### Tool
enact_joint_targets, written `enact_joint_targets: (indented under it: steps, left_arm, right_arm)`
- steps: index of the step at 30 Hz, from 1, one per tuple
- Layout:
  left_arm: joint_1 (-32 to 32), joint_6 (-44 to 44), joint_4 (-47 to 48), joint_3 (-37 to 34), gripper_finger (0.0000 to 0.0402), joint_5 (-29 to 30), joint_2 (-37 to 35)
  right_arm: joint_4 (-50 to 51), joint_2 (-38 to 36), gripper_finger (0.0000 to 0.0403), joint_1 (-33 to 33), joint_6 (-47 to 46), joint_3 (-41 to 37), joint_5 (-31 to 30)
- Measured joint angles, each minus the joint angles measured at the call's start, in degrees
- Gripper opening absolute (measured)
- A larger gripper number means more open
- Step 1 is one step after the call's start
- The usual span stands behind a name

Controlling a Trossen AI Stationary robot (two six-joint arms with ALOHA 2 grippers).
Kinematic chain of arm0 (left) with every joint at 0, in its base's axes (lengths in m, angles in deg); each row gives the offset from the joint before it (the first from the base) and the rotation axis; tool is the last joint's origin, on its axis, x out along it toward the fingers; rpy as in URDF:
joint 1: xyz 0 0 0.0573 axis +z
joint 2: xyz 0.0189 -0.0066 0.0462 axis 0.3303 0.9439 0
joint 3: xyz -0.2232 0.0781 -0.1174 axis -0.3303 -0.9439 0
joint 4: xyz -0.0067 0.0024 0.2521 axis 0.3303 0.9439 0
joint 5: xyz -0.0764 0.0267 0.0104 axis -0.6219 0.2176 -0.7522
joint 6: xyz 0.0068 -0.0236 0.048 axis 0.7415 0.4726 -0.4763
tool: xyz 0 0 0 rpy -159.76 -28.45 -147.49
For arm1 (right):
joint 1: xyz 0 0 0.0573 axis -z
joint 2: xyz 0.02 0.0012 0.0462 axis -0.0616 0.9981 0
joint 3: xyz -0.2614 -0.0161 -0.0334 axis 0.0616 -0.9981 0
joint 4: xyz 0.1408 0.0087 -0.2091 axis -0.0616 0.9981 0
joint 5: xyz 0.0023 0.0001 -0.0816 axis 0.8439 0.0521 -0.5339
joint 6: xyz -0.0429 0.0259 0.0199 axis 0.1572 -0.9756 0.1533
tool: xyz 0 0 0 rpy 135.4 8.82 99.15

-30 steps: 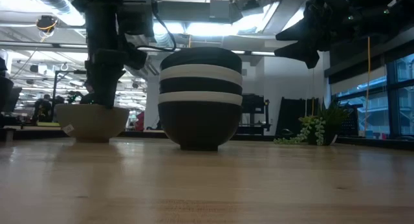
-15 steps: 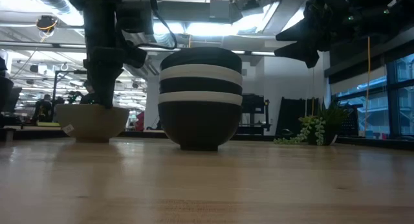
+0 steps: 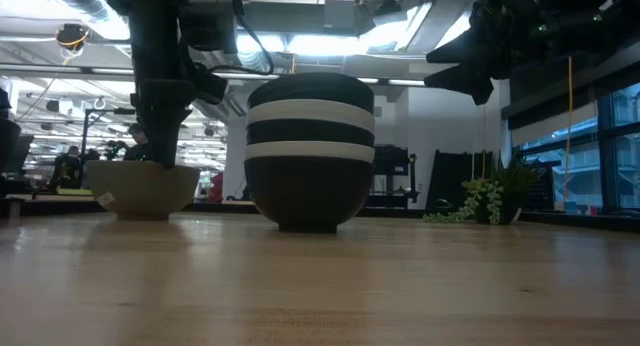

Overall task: Nest bowls inside each other
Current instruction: Stack the gray bowl on top of the black bowl

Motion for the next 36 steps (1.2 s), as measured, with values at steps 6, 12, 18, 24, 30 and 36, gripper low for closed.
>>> enact_joint_targets:
  steps: [6,12,18,24,30,36]
  left_arm:
    - [0.0,0.03,0.02,0.0,0.0122,-0.05,0.0]
    - [0.0,0.06,0.02,0.0,0.0089,-0.17,0.0]
    - [0.0,0.28,0.04,0.0,0.004,-2.01,0.0]
    - [-0.01,0.44,0.07,0.0,0.0008,-2.55,0.0]
    - [-0.02,0.42,0.4,0.0,0.0003,-2.52,0.0]
    - [0.09,-0.88,1.77,0.0,0.0002,-1.69,-0.22]
  right_arm:
    - [0.0,0.0,0.0248,0.0,-0.01,0.02,0.0]
    - [0.0,0.0,0.0248,0.01,-0.01,0.02,0.0]
    - [0.0,0.0,0.0248,0.02,-0.01,0.02,0.0]
    - [0.0,0.0,0.0248,0.02,-0.01,0.02,0.0]
    - [0.0,0.0,0.0248,0.02,0.01,0.02,0.0]
    - [-0.01,0.0,0.0248,0.02,-0.01,0.02,0.0]
